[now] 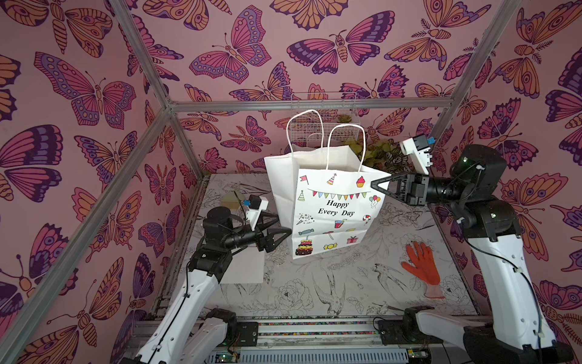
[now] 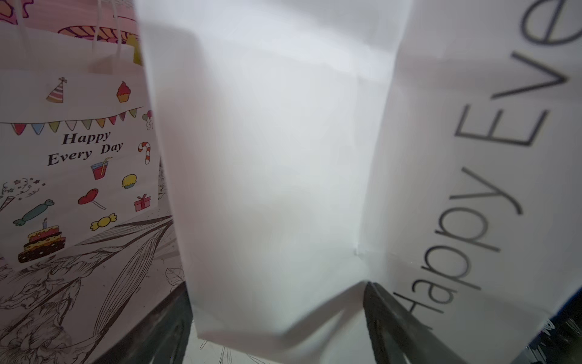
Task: Put away the paper bag
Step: Press the paper bag.
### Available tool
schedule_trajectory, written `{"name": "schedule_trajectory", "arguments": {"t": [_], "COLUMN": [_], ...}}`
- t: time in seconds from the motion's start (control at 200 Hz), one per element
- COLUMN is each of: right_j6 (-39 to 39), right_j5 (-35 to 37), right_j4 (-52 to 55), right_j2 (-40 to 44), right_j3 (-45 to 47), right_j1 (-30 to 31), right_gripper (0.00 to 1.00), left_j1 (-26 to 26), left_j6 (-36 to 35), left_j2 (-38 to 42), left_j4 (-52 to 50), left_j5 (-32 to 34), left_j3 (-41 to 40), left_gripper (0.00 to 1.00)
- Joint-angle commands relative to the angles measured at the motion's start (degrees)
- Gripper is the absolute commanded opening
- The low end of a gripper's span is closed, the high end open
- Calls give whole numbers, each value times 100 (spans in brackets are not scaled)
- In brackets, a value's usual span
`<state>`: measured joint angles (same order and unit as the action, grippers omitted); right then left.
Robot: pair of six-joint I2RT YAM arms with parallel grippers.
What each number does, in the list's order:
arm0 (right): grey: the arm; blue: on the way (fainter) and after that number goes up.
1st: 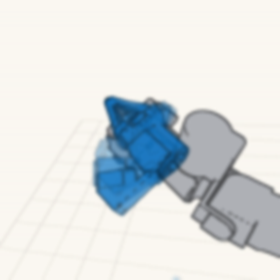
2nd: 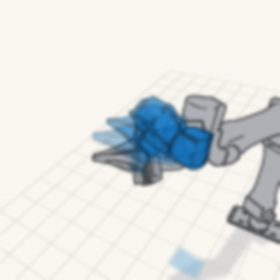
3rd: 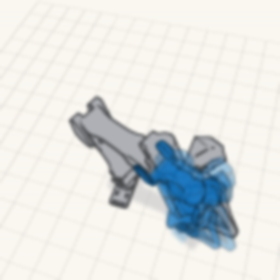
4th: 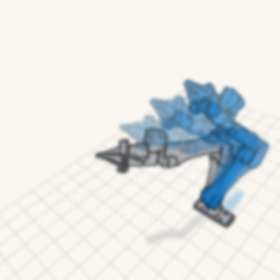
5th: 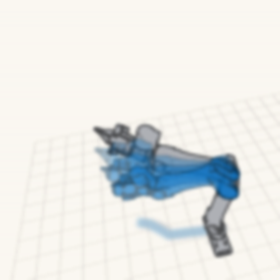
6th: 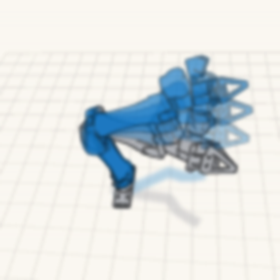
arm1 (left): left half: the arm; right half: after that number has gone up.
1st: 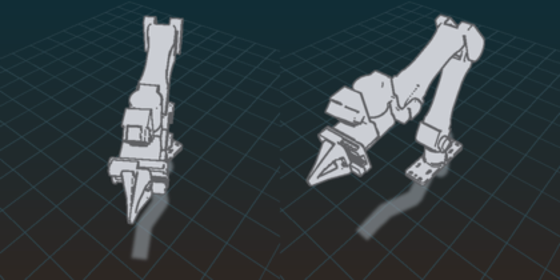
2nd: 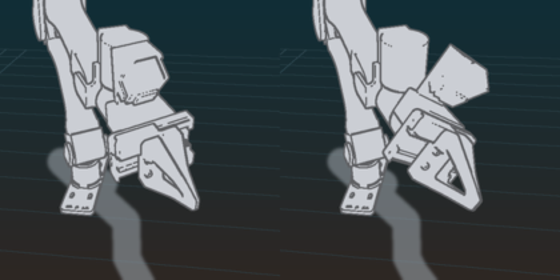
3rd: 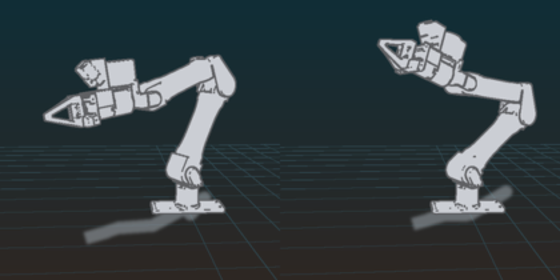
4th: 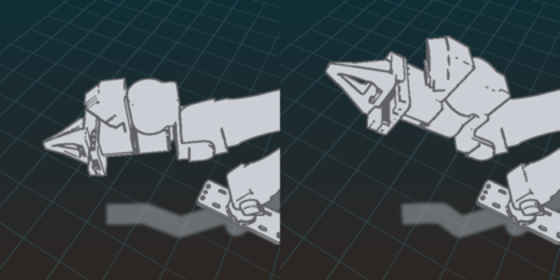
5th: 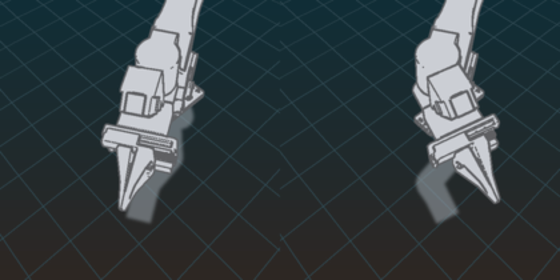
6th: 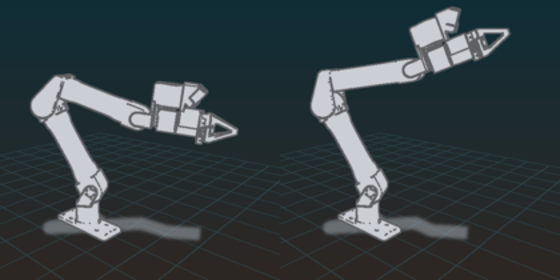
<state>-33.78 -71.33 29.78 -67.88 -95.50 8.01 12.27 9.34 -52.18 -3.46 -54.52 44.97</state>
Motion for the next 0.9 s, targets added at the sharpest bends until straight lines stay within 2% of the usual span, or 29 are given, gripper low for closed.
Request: {"name": "schedule_trajectory", "arguments": {"t": [0.0,0.175,0.3,0.446,0.586,0.756,0.896], "right_j6": [91,82,60,-268,-463,-463,-606], "right_j5": [-172,-206,-223,-334,-423,-508,-522], "right_j4": [-51,-51,-51,-468,-746,-767,-961], "right_j2": [33,21,14,69,157,242,321], "right_j3": [-143,-197,-201,32,241,332,485], "right_j1": [-61,-67,-70,-58,-25,156,213], "right_gripper": [0,0,0,0,0,0,0], "left_j1": [-32,-29,-32,-32,-28,-19,-23], "left_j6": [-405,-642,-647,-163,524,686,1045], "left_j2": [-73,38,-85,-181,-105,-243,-458], "left_j4": [-771,-1279,-1198,-272,933,1350,2043], "left_j5": [224,869,805,240,47,85,-344], "left_j3": [148,270,225,16,-268,-334,-438], "left_gripper": [79,76,75,75,77,80,79]}}
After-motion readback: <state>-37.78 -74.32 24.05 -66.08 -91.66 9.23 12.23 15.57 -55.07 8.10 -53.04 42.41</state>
